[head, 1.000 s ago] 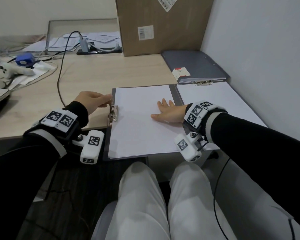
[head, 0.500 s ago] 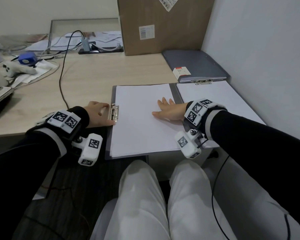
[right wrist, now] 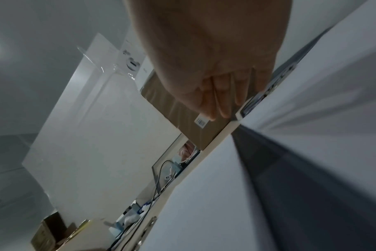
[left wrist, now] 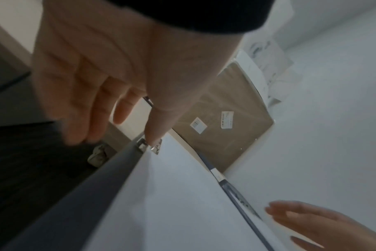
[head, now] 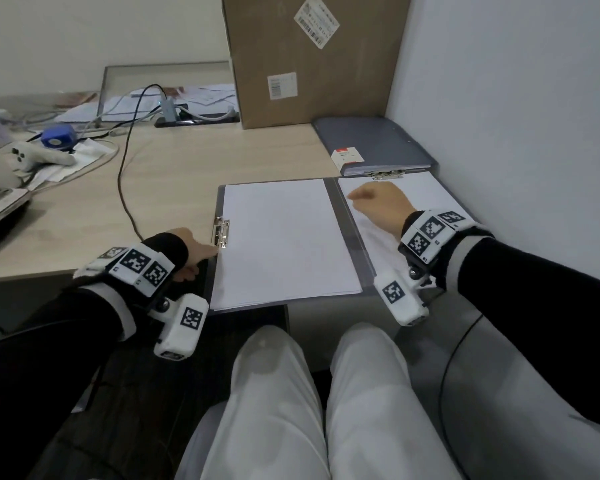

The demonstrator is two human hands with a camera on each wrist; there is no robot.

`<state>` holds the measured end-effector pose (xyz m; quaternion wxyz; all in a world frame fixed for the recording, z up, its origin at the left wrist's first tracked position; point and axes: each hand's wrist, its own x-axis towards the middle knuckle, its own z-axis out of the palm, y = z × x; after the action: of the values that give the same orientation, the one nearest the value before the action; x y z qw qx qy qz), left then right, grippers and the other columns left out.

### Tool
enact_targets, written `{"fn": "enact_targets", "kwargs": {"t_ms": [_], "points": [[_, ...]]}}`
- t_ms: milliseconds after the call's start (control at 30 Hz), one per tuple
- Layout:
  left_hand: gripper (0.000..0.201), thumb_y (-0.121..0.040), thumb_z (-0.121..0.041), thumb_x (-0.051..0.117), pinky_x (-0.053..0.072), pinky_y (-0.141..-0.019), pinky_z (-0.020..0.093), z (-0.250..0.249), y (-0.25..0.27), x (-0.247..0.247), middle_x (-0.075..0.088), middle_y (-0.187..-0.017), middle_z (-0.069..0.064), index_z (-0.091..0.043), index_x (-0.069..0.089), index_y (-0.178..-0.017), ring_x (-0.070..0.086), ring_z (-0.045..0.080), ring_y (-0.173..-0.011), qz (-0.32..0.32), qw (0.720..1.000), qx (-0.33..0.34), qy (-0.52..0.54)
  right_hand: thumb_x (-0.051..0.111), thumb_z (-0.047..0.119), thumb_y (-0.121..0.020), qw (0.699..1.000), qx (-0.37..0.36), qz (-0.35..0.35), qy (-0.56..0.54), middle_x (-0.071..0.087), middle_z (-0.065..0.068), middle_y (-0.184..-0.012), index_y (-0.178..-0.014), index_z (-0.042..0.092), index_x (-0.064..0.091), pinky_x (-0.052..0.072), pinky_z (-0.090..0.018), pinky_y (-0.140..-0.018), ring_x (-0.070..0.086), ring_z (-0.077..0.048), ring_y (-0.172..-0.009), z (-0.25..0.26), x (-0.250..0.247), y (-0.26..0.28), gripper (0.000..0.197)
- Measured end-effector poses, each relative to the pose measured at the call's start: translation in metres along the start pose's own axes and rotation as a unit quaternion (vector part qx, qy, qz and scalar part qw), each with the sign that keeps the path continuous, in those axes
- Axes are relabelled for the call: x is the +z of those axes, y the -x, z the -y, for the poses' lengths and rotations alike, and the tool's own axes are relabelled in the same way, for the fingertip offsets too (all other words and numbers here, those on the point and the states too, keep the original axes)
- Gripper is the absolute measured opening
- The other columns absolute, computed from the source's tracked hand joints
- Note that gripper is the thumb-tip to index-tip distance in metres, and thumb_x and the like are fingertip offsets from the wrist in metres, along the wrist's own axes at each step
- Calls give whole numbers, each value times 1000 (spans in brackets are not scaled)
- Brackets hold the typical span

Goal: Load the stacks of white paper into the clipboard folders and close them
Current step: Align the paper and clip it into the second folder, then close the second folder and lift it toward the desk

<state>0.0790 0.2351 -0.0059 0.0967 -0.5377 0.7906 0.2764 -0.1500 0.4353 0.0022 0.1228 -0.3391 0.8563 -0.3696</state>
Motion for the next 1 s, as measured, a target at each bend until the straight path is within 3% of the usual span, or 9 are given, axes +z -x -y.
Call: {"fn": "enact_targets", "kwargs": {"t_ms": [133, 267, 367, 433, 567, 633, 700, 833, 1000], "points": [[44, -90, -37, 55, 48, -50, 28, 1, 13, 13, 60, -60, 12, 1, 52, -68, 55, 23, -52, 41, 999, -6, 29, 56, 13, -83, 991, 74, -99, 50, 63, -6, -124, -113, 16, 64, 39, -33, -104, 55, -26, -119, -57, -37, 17, 31], [36, -86, -30, 63, 46, -46, 25, -3, 23, 7, 58, -69, 14, 3, 58, -74, 51, 24, -57, 5, 998, 19, 51, 65, 34, -80, 969, 174, -95, 147, 44, -16, -139, -137, 21, 43, 38, -41, -106, 46, -37, -127, -101, -72, 37, 63], [51, -84, -38, 64, 47, -78, 34, -5, 23, -11, 65, -111, 23, 7, 64, -108, 60, 33, -91, -57, 997, 47, 1, 73, 47, -68, 966, 232, -37, 110, 45, -17, -141, -140, 10, 36, 42, -40, -103, 48, -37, -126, -115, -90, 47, 89], [50, -84, -33, 64, 48, -91, 43, -9, 25, -24, 63, -118, 26, 8, 62, -113, 60, 40, -106, -64, 992, 77, 71, 74, 44, -72, 962, 256, -11, 93, 48, -19, -139, -138, 0, 38, 42, -36, -98, 51, -36, -124, -118, -97, 51, 88], [28, -92, -20, 55, 61, -57, 26, -31, 61, -46, 66, -95, 9, -8, 57, -117, 71, 17, -64, 1, 900, 195, 391, 71, 25, -81, 961, 269, -24, 67, 61, -22, -104, -105, -5, 61, 40, -29, -60, 58, -29, -79, -117, -108, 51, 39], [36, -80, -33, 68, 61, -63, 28, -44, 86, -59, 67, -105, 1, -20, 60, -113, 72, 6, -67, 104, 848, 280, 437, 71, 27, -80, 963, 269, -13, 33, 65, -17, -80, -66, 1, 65, 40, -26, -53, 57, -25, -57, -112, -112, 51, 30], [55, -70, -38, 75, 56, -83, 35, -60, 109, -65, 64, -115, -5, -33, 57, -121, 68, 8, -92, 179, 836, 355, 378, 70, 28, -80, 965, 261, -16, -21, 68, -16, -79, -60, 5, 64, 45, -29, -59, 63, -27, -66, -108, -112, 49, 31], [90, -76, -25, 67, 31, -101, 42, -102, 132, -35, 29, -153, -22, -56, 14, -141, 39, 6, -131, 166, 846, 432, 263, 64, 47, -82, 935, 232, -28, -266, 66, -19, -99, -98, -1, 62, 48, -39, -78, 62, -29, -85, -101, -103, 48, 51], [105, -70, -55, 66, 7, -121, 33, -142, 126, 35, 1, -161, -9, -38, -1, -149, 3, 7, -147, 131, 869, 467, 96, 32, 62, -92, 834, 239, 20, -497, 65, -16, -83, -113, -5, 45, 59, -34, -60, 67, -28, -73, -91, -101, 58, 71]]}}
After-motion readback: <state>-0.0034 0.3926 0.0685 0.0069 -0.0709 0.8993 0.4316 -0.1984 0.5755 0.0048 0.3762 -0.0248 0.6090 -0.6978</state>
